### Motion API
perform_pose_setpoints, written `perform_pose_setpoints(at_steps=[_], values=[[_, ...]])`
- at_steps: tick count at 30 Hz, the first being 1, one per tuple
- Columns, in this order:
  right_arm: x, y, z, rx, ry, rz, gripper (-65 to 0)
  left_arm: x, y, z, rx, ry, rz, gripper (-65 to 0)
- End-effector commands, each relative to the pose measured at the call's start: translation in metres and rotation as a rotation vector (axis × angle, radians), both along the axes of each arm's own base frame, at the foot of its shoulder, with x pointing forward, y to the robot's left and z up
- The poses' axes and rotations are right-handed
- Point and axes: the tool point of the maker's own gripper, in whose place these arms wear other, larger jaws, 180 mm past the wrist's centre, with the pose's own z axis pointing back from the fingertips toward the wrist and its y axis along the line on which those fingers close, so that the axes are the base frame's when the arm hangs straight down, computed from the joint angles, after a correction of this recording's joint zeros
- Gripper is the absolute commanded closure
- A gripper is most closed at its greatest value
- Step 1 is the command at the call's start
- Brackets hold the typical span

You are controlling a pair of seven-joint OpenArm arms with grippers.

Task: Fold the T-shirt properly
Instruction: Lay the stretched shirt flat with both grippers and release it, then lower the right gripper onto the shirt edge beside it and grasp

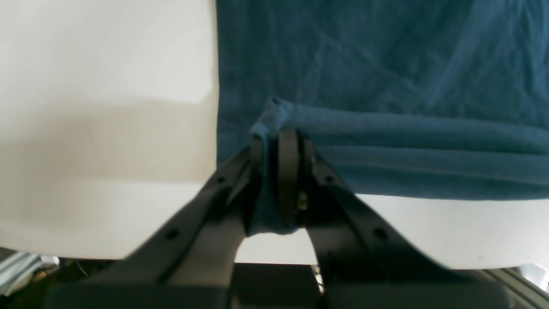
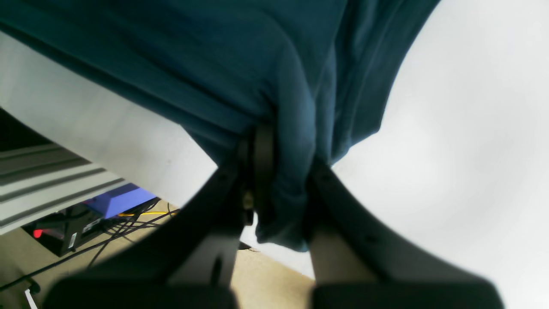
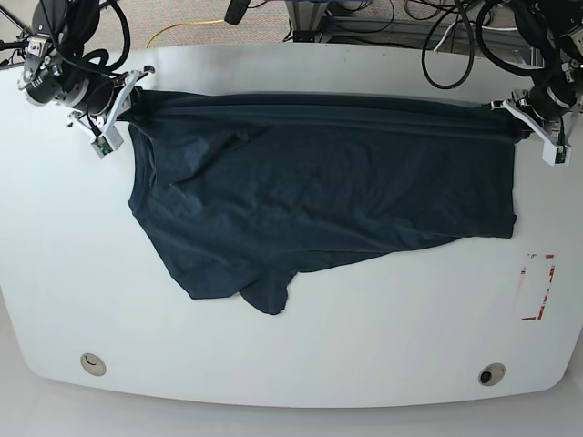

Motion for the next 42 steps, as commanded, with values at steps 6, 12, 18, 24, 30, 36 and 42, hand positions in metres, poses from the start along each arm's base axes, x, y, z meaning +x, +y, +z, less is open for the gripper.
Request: perform_pose_setpoints(at_steps=[6, 12, 18, 24, 30, 36, 42], values=[[-0.012, -0.013, -0.016, 0.010, 0.065, -0.035, 0.0, -0.007, 0.019, -0.015, -0.006, 0.048, 0.030, -0.6], [-0.022, -0.022, -0.035, 0.035, 0.135, -0.079, 0.0, -0.012, 0.026, -0.024, -0.016, 0.083, 0.042, -1.1], [-0.020, -0.023, -0.035, 0.035, 0.133, -0.083, -24.6, -0.009, 0.022, -0.025, -0.005, 0.098, 0.004, -11.9], [-0.019, -0.026, -0.033, 0.031, 0.127, -0.090, -63.1, -0.013, 0.027, -0.031, 0.065, 0.151, -0.012, -37.5], [-0.004, -0.046, 0.000, -0.031, 0.015, -0.123, -65.0, -0.013, 0.026, -0.031, 0.082, 0.160, -0.025, -43.2], [0.003, -0.049, 0.025, -0.078, -0.069, -0.115, -65.0, 0.010, 0.013, 0.005, 0.078, 0.029, -0.089, -43.3], [0.020, -0.030, 0.041, 0.032, -0.144, -0.090, -65.0, 0.032, 0.001, 0.044, 0.006, -0.139, -0.102, -43.1]])
